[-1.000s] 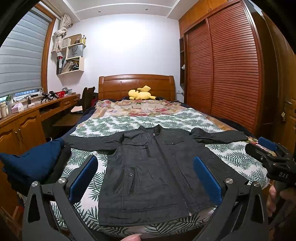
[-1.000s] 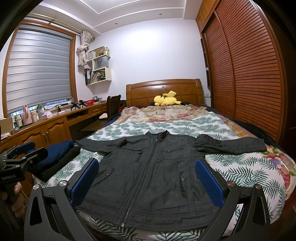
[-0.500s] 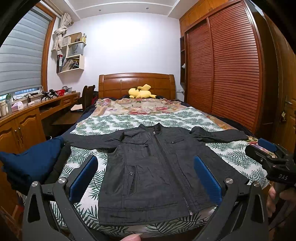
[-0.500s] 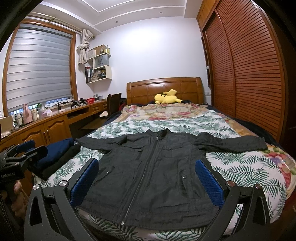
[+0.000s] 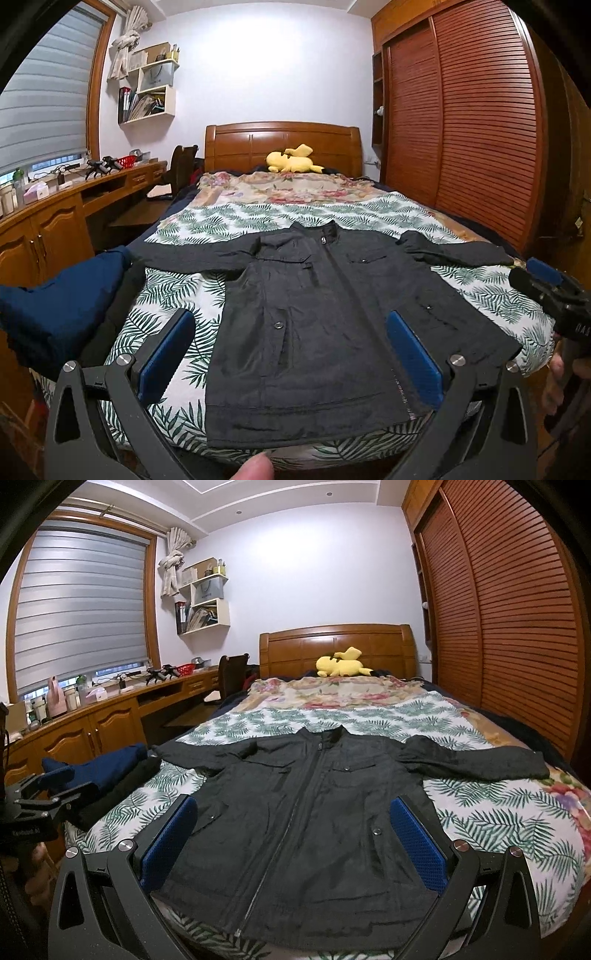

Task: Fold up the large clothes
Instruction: 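Move the left tool over the jacket toward the sleeve nearest it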

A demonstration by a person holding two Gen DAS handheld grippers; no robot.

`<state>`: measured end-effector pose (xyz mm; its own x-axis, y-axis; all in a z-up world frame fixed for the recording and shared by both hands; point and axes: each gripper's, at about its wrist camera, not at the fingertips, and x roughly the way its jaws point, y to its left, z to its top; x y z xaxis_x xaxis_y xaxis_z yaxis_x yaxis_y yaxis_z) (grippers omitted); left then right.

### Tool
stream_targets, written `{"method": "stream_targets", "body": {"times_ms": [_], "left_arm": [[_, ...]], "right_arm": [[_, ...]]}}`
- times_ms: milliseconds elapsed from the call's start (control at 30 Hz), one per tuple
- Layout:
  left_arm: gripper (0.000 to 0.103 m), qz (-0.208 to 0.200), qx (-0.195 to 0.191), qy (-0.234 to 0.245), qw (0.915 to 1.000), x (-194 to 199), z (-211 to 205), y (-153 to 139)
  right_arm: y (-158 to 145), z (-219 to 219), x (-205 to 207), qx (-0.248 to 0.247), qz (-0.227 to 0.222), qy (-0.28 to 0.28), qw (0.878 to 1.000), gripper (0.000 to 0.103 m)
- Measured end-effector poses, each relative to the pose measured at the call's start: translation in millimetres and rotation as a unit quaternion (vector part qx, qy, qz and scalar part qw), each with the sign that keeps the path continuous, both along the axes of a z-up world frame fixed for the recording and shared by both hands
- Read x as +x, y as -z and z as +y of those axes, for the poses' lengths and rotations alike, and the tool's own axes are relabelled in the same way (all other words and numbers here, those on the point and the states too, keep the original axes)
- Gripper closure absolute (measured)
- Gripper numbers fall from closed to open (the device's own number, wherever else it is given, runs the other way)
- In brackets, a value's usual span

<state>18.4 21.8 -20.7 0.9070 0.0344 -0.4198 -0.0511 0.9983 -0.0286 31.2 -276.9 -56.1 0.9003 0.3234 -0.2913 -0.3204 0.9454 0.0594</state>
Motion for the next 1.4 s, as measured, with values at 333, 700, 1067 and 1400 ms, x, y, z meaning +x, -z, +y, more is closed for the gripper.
{"method": "stream_targets", "body": {"times_ms": [333,700,1067,1400], "left_arm": [[0.000,0.034,0.012,-0.013,0.9993,34.6,18.9,24.6],[0.000,0.071,0.020,-0.029,0.9968,86.1,42.4,54.5],[0.000,0.096,0.023,-0.045,0.9942,136.6,61.6,66.6],[0.000,0.117,0.005,-0.047,0.9920,195.0,97.2,81.6]], "right_arm": [[16.7,16.7,47.0,-0.010,0.009,-0.029,0.999,0.000],[24.4,45.4,120.2,-0.034,0.029,-0.077,0.996,0.000],[39.8,58.1,183.5,-0.058,0.054,-0.096,0.992,0.000],[68.2,50.3,201.5,-0.087,0.106,-0.103,0.985,0.000]]}}
